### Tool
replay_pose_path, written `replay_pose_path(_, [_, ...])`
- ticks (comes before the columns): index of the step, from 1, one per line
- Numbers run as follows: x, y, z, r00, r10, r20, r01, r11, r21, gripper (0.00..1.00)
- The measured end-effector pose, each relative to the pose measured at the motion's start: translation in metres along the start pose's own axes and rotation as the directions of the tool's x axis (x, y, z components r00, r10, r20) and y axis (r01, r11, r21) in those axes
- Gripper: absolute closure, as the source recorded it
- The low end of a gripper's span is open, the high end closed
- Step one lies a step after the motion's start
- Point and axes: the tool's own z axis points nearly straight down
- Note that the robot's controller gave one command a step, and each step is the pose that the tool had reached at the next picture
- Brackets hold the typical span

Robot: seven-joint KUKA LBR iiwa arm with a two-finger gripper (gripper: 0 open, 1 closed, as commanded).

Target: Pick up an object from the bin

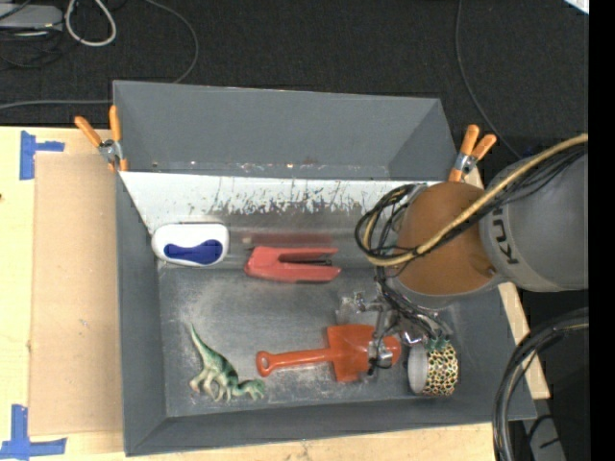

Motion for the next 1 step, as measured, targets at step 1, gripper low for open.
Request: replay_pose_path(1, [-0.0039,0.0063,0.0074,0.991,-0.133,0.021,0.132,0.991,0.011,0.0])
